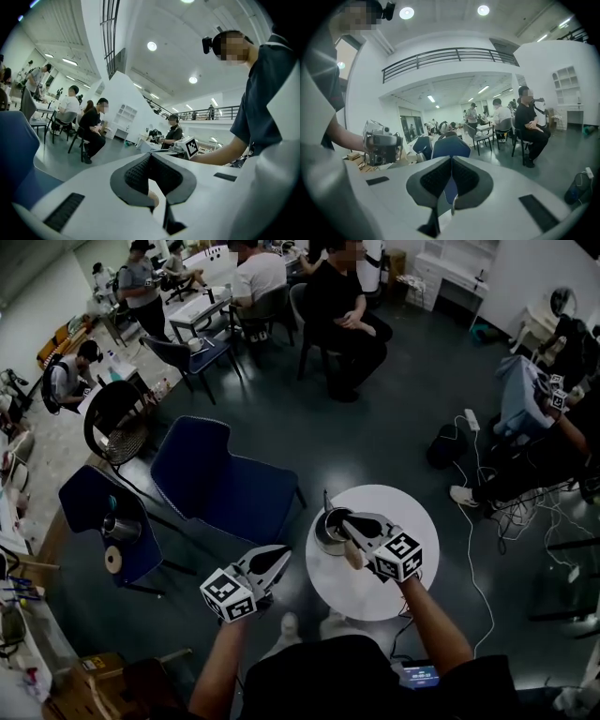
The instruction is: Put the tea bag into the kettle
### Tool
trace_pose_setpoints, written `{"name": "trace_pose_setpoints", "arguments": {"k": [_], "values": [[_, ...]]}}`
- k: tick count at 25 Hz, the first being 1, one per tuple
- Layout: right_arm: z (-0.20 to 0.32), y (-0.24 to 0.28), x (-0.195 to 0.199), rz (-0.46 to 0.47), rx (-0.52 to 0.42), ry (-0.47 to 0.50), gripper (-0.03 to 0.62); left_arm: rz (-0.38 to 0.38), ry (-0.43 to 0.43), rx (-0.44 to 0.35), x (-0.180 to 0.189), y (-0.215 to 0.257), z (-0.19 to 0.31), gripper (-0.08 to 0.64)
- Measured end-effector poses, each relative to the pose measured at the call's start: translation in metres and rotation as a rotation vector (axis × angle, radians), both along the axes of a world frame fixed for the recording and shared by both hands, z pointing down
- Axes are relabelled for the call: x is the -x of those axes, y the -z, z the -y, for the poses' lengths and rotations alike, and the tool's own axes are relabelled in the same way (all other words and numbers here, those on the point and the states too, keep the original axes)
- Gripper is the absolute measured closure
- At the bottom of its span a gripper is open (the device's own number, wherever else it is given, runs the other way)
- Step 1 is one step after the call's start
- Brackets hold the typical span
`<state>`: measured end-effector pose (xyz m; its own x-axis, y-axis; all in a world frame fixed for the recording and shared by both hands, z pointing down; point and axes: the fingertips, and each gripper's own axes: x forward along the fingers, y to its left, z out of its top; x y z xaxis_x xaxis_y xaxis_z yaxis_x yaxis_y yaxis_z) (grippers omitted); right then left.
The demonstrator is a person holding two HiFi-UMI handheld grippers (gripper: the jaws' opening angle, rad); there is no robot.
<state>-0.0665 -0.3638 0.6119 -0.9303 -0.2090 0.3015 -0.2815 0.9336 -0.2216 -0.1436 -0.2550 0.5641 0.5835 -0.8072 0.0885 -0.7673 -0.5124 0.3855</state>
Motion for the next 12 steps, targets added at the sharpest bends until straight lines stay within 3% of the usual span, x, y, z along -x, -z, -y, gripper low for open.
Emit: {"name": "trace_pose_setpoints", "arguments": {"k": [12], "values": [[-0.065, 0.065, 0.020, 0.100, -0.077, -0.027, 0.571, 0.020, -0.074, -0.039, 0.011, 0.021, -0.042, 0.545]]}}
